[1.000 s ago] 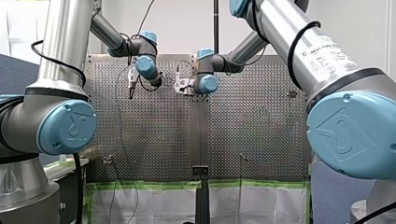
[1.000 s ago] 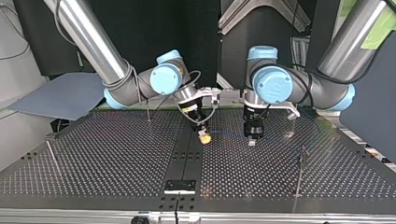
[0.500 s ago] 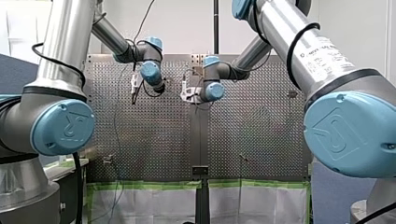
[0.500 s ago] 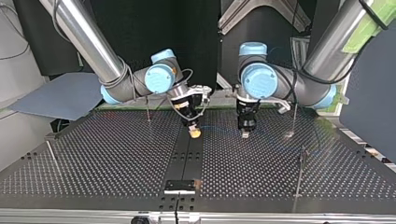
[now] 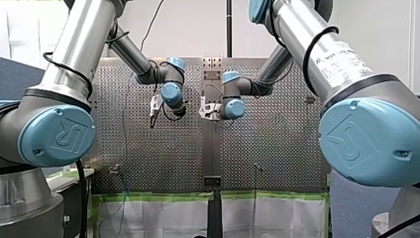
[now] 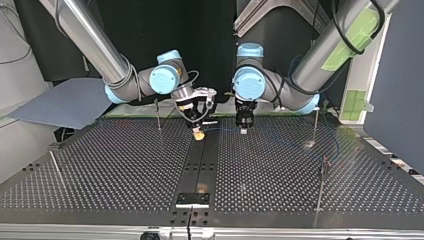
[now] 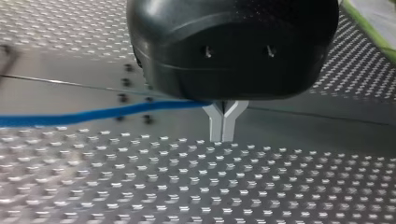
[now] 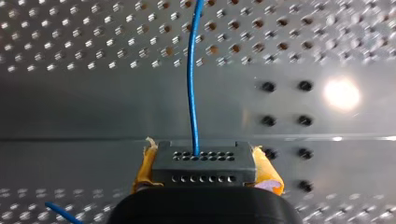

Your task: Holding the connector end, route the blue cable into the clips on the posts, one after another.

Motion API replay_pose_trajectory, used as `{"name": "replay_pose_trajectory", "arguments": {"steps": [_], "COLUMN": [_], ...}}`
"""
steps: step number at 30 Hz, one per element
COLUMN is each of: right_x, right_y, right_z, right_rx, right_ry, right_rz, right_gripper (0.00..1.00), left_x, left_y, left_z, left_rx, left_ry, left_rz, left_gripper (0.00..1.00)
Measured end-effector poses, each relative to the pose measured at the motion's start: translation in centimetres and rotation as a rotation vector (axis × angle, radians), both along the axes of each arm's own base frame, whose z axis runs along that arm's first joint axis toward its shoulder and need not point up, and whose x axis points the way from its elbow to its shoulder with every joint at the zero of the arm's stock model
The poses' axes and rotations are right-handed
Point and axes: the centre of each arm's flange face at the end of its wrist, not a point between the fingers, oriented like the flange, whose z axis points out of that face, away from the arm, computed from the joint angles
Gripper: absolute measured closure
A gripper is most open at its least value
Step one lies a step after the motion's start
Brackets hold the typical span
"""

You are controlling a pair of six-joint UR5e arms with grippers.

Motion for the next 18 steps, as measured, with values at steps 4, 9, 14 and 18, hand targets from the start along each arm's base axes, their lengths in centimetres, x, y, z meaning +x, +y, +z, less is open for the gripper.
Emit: {"name": "replay_pose_trajectory", "arguments": {"steps": [4, 9, 14, 18], "right_x": [-0.8, -1.3, -1.9, -2.6], "right_y": [0.1, 0.4, 0.9, 1.2], "right_z": [-3.0, -6.1, -7.8, -9.0], "right_rx": [0.019, 0.045, 0.057, 0.063], "right_ry": [0.014, 0.045, 0.052, 0.047], "right_rz": [-0.005, -0.009, -0.013, -0.020], "right_gripper": [1.00, 1.00, 1.00, 1.00], "left_x": [-0.2, -0.7, -0.6, -0.7], "left_y": [-0.1, -0.1, -0.5, -1.4], "left_z": [-1.6, -2.9, -4.2, -6.3], "left_rx": [0.003, -0.009, -0.015, -0.006], "left_ry": [0.009, -0.002, -0.015, -0.003], "left_rz": [0.013, 0.013, 0.001, -0.017], "left_gripper": [1.00, 1.00, 1.00, 1.00]}}
